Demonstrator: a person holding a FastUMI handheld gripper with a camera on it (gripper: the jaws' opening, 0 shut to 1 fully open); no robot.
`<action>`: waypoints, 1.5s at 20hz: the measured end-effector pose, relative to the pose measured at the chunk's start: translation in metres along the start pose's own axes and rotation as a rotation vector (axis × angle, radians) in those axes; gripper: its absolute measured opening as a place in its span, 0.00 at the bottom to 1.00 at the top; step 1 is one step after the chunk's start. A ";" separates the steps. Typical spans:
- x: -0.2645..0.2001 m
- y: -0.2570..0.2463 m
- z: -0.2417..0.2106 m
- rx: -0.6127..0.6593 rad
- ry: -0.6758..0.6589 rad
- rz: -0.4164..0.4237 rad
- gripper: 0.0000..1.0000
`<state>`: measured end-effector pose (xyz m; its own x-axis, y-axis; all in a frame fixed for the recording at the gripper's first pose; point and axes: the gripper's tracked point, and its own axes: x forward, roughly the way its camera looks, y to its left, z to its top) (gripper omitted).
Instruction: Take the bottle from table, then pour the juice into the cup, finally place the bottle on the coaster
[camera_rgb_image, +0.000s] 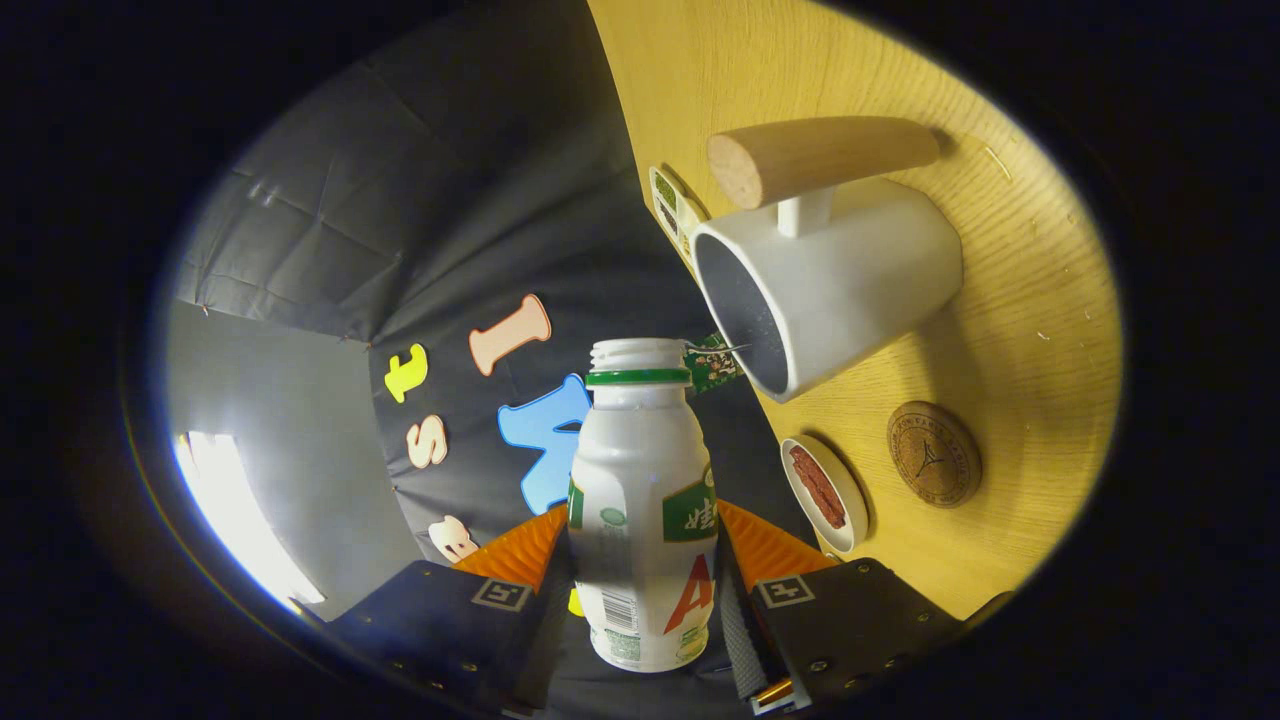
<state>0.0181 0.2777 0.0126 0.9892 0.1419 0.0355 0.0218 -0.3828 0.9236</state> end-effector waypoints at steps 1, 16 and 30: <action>0.000 0.000 0.000 0.003 -0.004 -0.002 0.67; 0.006 0.005 0.007 0.030 -0.020 0.005 0.67; 0.010 -0.015 0.009 -0.095 0.006 -0.028 0.67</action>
<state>0.0287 0.2770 -0.0043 0.9876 0.1568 0.0108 0.0356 -0.2901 0.9563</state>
